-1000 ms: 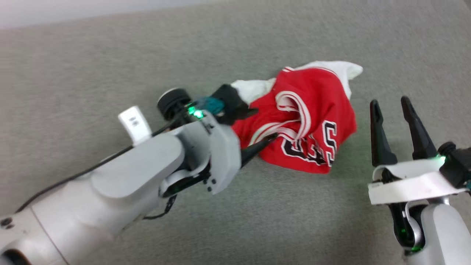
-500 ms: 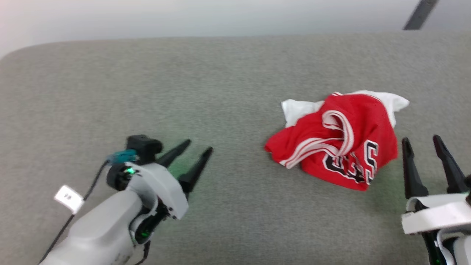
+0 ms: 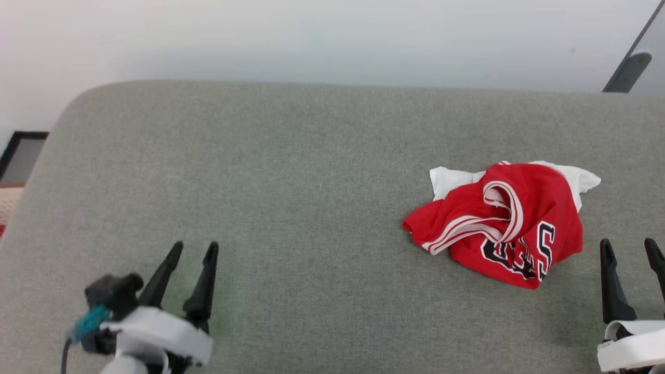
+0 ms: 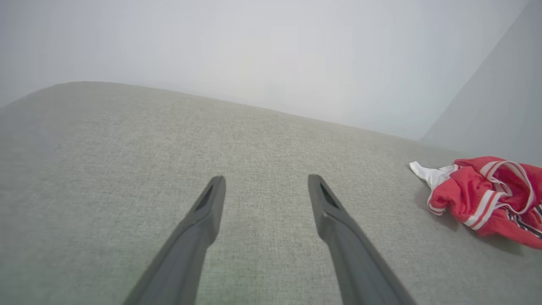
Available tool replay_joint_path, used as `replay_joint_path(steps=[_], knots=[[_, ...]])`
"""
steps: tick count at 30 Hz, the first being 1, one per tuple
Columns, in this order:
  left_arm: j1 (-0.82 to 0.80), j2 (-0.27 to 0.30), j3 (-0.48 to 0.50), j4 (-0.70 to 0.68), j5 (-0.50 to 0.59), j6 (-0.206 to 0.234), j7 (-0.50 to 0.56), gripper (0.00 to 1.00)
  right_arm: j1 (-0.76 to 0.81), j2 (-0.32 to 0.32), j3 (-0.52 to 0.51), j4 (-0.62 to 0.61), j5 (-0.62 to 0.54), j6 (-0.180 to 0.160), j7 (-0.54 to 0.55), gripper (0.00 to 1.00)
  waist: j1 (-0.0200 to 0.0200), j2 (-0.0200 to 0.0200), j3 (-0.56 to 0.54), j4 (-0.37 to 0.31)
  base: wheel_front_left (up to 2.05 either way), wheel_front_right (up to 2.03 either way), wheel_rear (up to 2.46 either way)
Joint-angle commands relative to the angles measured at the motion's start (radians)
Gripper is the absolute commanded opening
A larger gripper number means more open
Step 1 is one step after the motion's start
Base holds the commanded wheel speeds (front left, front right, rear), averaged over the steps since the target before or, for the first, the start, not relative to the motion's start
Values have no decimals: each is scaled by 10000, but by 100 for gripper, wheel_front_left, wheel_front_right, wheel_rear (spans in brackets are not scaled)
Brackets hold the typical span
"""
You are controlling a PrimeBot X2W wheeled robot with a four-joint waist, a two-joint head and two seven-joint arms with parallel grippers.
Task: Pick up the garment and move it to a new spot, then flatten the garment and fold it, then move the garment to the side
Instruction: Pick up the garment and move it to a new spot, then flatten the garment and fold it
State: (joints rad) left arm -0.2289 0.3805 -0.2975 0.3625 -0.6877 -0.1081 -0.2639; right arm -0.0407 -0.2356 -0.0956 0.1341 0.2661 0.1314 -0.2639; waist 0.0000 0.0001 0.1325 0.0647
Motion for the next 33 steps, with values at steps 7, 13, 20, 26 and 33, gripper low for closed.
replay_joint_path(steps=[7,13,20,26,33], knots=[[1647,-812,2104,-1537,2574,102,-5,100,266,197,-142,-376,54,-14,-4,100,0,-1,-580,-250,0,0,0],[2434,-1517,3216,-2458,3779,-53,-5,100,314,349,-61,-626,112,-14,-4,100,0,-1,-703,-467,0,0,0],[2739,-2069,3590,-2404,4285,-194,-6,100,255,336,-54,-524,149,-14,-4,100,0,-1,-664,-559,0,0,0],[2714,-2225,3687,-2426,4431,-228,-6,100,159,375,-50,-542,108,-14,-4,100,0,-1,-603,-574,0,0,0],[2638,-2138,3499,-2613,4456,-230,-6,100,48,467,-8,-598,61,-14,-4,100,0,-1,-411,-599,0,0,0]])
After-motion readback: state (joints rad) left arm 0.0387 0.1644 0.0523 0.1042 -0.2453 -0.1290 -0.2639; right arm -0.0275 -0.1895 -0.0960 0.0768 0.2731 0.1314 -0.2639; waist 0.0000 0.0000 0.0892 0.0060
